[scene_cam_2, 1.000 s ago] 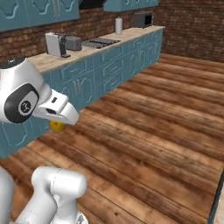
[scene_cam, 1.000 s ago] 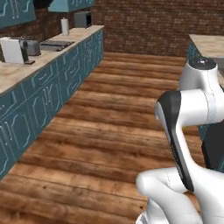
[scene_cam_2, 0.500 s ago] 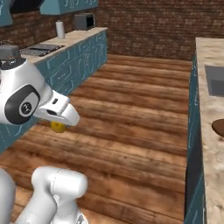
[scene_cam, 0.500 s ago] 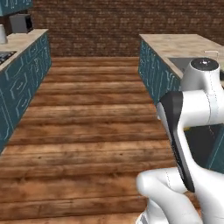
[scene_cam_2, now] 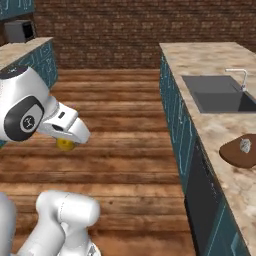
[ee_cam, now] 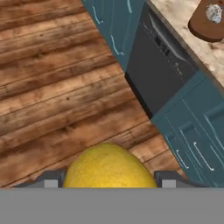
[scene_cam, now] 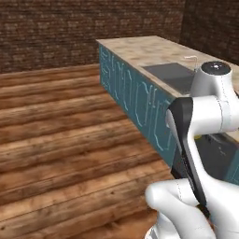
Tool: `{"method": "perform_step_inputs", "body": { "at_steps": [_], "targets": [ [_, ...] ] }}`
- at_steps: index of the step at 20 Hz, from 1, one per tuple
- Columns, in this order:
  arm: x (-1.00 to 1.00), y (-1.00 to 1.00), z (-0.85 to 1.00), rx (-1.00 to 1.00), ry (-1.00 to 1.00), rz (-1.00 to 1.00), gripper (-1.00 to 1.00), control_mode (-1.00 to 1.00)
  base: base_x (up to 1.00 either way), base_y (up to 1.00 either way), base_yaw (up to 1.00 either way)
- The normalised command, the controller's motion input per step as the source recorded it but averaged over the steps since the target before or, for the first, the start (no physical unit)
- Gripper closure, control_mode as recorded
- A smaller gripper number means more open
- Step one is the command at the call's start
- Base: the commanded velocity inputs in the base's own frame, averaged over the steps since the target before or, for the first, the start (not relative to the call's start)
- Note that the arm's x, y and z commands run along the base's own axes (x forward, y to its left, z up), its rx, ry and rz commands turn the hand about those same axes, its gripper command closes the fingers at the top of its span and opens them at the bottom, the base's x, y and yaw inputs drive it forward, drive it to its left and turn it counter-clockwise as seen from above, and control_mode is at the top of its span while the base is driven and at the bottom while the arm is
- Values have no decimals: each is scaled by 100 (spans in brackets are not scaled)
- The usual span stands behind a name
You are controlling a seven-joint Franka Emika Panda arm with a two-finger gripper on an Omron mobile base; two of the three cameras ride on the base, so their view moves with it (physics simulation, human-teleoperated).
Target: Retrieve a lemon from the fridge and place it on the cutting board with the fish.
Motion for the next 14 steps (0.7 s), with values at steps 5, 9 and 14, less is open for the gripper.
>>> {"method": "perform_step_inputs", "body": {
  "at_steps": [5,9,14],
  "targets": [
    [0,0,0,0,0,0,100,100,96,39,-60],
    [0,0,0,0,0,0,100,100,46,37,-77],
    [0,0,0,0,0,0,100,100,7,18,-87]
  ]
}}
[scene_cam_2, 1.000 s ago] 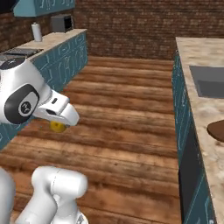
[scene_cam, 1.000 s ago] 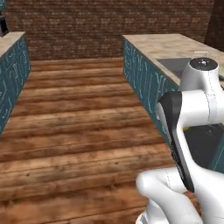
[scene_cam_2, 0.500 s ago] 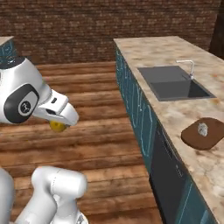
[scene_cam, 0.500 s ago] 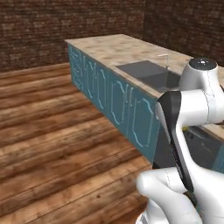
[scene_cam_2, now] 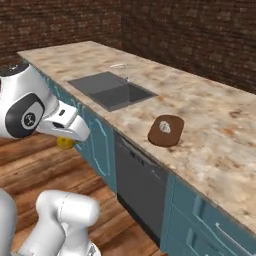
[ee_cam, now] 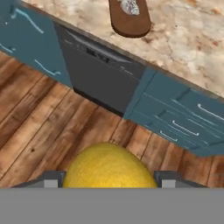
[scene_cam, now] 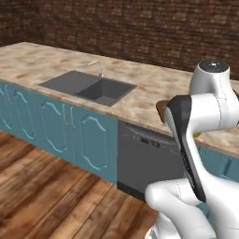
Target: Retrieve a lemon from the fridge and place it on the cutting board with the fish.
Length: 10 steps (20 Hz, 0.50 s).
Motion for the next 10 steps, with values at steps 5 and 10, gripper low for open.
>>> {"method": "perform_step_inputs", "body": {
  "at_steps": [5,10],
  "targets": [
    [0,0,0,0,0,0,100,100,12,12,-87],
    [0,0,0,0,0,0,100,100,30,24,-81]
  ]
}}
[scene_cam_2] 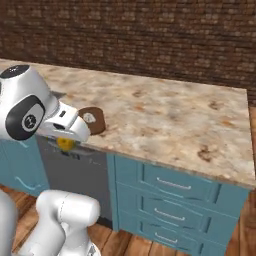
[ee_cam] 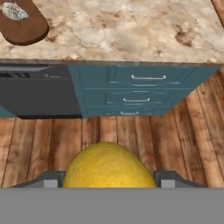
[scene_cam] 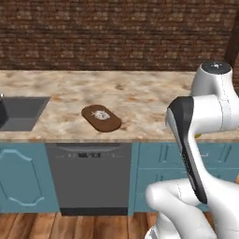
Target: Retrieve a lemon from the fridge and place it on the cutting board with the fish.
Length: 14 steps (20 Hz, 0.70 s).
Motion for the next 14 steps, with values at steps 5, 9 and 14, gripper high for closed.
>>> {"method": "perform_step_inputs", "body": {
  "at_steps": [5,9,14],
  "targets": [
    [0,0,0,0,0,0,100,100,48,57,-63],
    [0,0,0,0,0,0,100,100,42,87,-38],
    [0,0,0,0,0,0,100,100,26,76,-20]
  ]
}}
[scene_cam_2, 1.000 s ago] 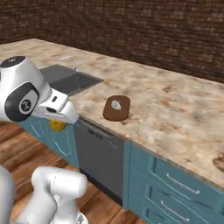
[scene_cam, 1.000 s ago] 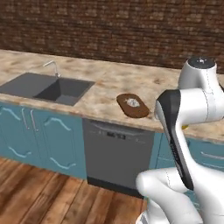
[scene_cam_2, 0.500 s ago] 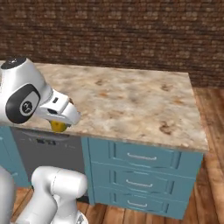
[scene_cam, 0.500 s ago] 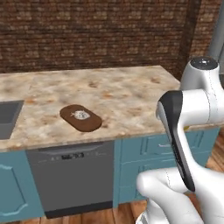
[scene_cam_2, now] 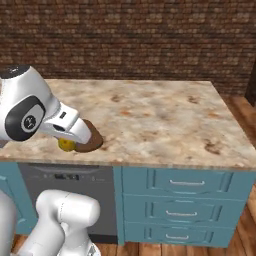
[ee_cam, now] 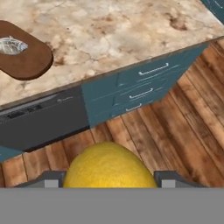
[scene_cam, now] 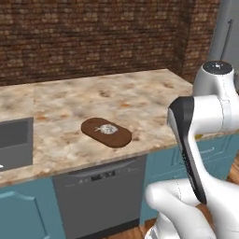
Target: Retrieve a lemon from the fridge and place it on the cutting board with the fish.
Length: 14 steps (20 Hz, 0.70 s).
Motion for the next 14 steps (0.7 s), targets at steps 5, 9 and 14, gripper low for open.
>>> {"method": "perform_step_inputs", "body": {
  "at_steps": [5,9,14],
  "targets": [
    [0,0,0,0,0,0,100,100,33,76,-13],
    [0,0,0,0,0,0,100,100,66,44,-2],
    [0,0,0,0,0,0,100,100,50,10,0]
  ]
}}
